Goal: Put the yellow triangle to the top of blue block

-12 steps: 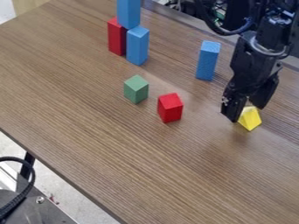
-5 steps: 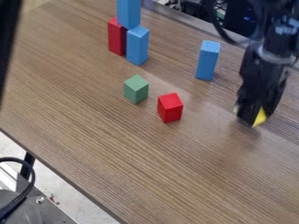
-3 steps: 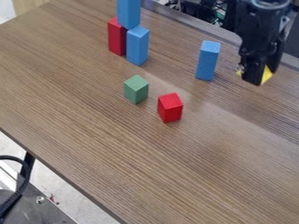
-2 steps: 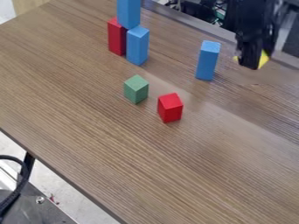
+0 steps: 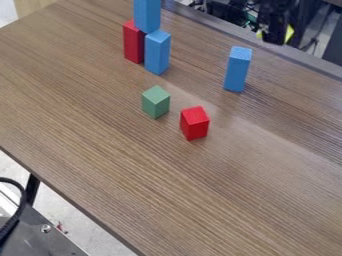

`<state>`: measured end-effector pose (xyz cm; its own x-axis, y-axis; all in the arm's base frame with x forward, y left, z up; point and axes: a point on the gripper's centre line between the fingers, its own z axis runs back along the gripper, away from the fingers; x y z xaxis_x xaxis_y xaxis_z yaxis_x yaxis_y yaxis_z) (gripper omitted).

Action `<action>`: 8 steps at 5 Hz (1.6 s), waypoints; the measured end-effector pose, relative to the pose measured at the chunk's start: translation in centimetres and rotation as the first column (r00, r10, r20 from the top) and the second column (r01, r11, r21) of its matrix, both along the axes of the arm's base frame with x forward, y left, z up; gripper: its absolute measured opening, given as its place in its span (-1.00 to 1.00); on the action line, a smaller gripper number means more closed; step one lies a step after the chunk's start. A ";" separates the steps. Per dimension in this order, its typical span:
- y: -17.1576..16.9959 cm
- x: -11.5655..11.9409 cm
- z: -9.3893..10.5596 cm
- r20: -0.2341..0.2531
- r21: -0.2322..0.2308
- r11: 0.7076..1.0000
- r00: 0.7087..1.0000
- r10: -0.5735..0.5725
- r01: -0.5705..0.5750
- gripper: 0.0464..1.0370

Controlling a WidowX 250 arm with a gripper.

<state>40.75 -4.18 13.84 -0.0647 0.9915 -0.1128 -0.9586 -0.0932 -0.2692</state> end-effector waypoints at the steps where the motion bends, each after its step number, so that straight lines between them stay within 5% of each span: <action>1: 1.0 0.5 -0.5 -0.020 0.018 0.999 0.999 0.039 -0.039 0.04; 7: 3.3 1.1 -4.4 -0.109 0.091 0.991 0.988 0.109 -0.099 0.04; 8: 3.4 1.1 -4.4 -0.111 0.101 0.990 0.988 0.109 -0.098 0.21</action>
